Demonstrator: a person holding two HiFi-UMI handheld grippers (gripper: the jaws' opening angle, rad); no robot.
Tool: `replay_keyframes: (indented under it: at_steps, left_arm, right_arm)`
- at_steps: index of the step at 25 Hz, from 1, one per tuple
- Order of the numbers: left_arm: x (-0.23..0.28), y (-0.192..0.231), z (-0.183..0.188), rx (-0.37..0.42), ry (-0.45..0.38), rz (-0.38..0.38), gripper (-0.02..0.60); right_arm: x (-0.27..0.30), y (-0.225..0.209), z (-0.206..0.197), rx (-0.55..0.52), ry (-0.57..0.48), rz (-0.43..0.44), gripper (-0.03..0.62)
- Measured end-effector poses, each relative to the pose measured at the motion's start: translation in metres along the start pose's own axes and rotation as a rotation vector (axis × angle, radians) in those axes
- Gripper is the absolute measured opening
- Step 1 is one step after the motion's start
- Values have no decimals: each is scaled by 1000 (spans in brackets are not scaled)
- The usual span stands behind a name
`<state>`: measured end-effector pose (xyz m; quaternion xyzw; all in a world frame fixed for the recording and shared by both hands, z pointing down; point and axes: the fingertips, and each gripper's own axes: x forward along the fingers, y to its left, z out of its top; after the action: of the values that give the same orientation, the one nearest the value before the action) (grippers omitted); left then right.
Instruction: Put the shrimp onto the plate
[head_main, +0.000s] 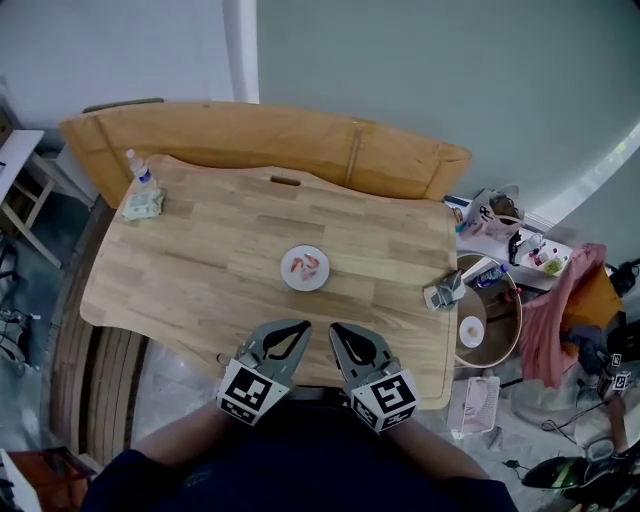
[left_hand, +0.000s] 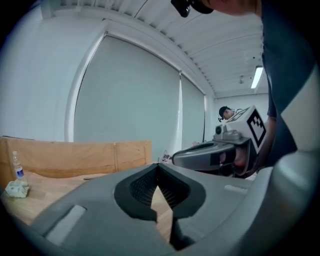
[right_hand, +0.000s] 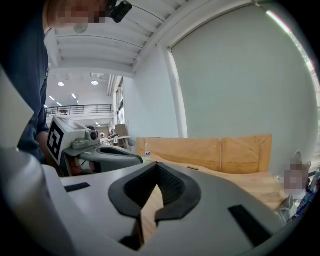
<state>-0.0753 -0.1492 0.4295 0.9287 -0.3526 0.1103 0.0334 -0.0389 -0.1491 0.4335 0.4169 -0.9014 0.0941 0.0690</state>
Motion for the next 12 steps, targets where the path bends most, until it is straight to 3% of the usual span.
replay_keyframes:
  at_steps: [6, 12]
  left_arm:
    - [-10, -18, 20, 4, -51, -41, 6]
    - [-13, -26, 14, 2, -41, -46, 6]
  right_arm:
    - [-1, 8, 2, -10, -11, 3, 9]
    - [-4, 17, 0, -24, -11, 22, 9]
